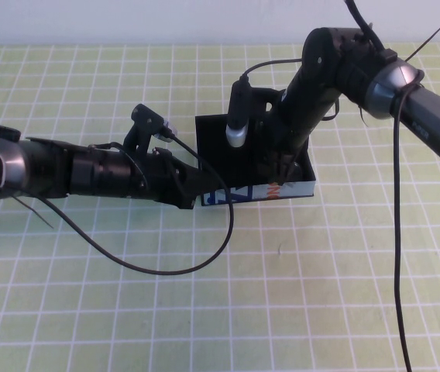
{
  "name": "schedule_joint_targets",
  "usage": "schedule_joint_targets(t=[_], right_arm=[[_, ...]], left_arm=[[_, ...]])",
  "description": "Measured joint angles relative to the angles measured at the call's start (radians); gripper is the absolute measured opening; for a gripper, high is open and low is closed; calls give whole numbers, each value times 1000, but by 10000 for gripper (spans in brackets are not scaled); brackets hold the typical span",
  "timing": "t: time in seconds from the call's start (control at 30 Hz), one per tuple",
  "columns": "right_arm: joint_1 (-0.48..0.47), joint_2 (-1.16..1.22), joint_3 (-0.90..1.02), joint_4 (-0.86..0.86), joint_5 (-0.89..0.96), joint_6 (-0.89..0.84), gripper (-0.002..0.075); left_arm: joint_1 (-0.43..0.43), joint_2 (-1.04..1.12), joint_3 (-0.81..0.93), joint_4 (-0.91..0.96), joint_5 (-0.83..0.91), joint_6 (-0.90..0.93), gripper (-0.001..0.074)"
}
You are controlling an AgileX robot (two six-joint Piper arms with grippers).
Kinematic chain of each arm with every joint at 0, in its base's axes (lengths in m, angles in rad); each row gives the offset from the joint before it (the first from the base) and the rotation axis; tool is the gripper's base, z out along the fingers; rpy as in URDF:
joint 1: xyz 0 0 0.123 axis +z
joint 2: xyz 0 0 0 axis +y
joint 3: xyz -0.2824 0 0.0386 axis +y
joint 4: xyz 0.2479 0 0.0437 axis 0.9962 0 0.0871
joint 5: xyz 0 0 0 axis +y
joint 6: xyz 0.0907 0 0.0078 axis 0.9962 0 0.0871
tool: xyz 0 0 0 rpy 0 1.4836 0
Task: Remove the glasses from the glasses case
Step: Pick up the glasses from the glasses case
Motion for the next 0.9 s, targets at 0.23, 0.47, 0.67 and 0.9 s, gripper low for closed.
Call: schedule_joint_targets(t=[0.23, 0.47, 0.67, 0.9], right_arm=[[0, 0, 0, -7, 6, 0, 290], [0, 0, -2, -18, 22, -39, 244], [0, 0, -2, -18, 25, -46, 196], [0, 0, -2, -18, 25, -46, 169]], left_arm=[[0, 0, 0, 0, 0, 0, -4], [0, 0, 0, 0, 1, 0, -4], [0, 0, 0, 0, 1, 0, -4], [0, 0, 0, 0, 1, 0, -4]])
